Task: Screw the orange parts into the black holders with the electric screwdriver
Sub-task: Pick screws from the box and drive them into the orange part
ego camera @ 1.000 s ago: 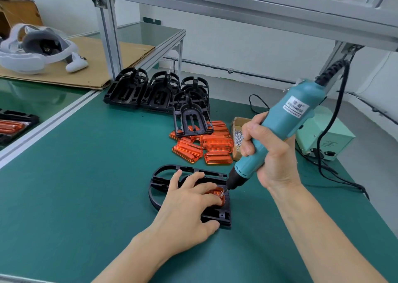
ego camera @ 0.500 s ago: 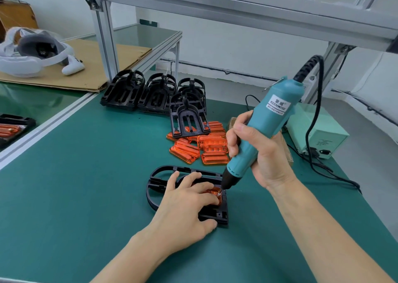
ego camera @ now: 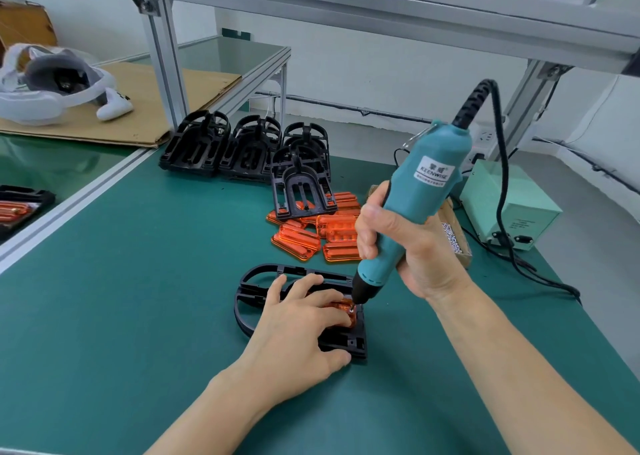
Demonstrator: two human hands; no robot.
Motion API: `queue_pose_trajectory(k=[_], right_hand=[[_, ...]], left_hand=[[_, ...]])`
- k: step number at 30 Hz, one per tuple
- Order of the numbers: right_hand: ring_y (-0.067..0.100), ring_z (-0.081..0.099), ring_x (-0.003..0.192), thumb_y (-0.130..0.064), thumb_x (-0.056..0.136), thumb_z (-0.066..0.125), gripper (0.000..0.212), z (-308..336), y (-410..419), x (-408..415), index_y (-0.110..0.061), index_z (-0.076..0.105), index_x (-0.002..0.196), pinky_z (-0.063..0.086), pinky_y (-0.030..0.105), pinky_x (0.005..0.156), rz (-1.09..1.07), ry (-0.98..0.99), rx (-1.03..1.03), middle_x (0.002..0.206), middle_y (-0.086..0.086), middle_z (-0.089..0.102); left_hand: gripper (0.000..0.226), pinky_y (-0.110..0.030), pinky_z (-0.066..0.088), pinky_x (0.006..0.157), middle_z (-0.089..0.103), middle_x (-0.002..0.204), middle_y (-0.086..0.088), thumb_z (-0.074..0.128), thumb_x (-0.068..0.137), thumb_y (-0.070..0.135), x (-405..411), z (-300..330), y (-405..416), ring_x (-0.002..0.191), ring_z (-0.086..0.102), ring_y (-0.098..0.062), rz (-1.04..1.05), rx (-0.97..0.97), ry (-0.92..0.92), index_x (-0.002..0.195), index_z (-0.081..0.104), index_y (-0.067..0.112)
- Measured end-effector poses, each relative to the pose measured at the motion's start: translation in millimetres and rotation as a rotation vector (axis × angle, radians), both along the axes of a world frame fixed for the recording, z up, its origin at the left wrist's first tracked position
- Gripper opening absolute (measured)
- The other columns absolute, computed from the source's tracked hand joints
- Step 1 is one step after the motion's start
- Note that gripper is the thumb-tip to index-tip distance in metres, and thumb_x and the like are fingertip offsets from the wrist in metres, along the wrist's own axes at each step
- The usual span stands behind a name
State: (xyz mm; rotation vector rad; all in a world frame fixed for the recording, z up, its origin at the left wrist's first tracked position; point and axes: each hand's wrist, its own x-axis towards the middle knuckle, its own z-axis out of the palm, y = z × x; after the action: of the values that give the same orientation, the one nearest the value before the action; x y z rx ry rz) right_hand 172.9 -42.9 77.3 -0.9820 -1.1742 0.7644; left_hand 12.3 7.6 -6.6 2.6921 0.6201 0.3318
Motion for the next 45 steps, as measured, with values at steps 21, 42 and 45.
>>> queue_pose_trajectory(k=[21,42,45], right_hand=[[0.011,0.047,0.051,-0.014,0.081,0.06,0.014,6.1,-41.1,43.5,-0.02,0.048,0.079,0.042,0.022,0.055,-0.578,0.542,0.293,0.069,0.001,0.056],[0.01,0.045,0.047,-0.011,0.086,0.06,0.02,-3.5,-65.2,54.4,-0.023,0.054,0.071,0.043,0.02,0.049,-0.717,0.551,0.333,0.065,-0.001,0.054],[0.011,0.045,0.047,-0.013,0.081,0.062,0.017,-4.2,-65.6,56.0,-0.024,0.056,0.068,0.042,0.019,0.05,-0.714,0.552,0.326,0.064,0.0,0.054]], left_hand=[[0.039,-0.038,0.006,0.117,0.05,0.129,0.028,0.057,0.077,0.057,6.5,17.5,12.6,0.131,0.027,0.004,-0.048,-0.143,-0.066,0.11,0.066,0.038],[0.013,-0.041,0.024,0.099,0.068,0.096,0.0,0.061,0.088,0.02,204.5,34.9,75.0,0.099,0.055,-0.021,0.129,0.367,0.25,0.098,0.069,0.022],[0.008,-0.042,0.025,0.098,0.067,0.094,0.0,0.062,0.088,0.025,208.5,30.6,74.7,0.099,0.053,-0.021,0.124,0.417,0.264,0.093,0.067,0.021]])
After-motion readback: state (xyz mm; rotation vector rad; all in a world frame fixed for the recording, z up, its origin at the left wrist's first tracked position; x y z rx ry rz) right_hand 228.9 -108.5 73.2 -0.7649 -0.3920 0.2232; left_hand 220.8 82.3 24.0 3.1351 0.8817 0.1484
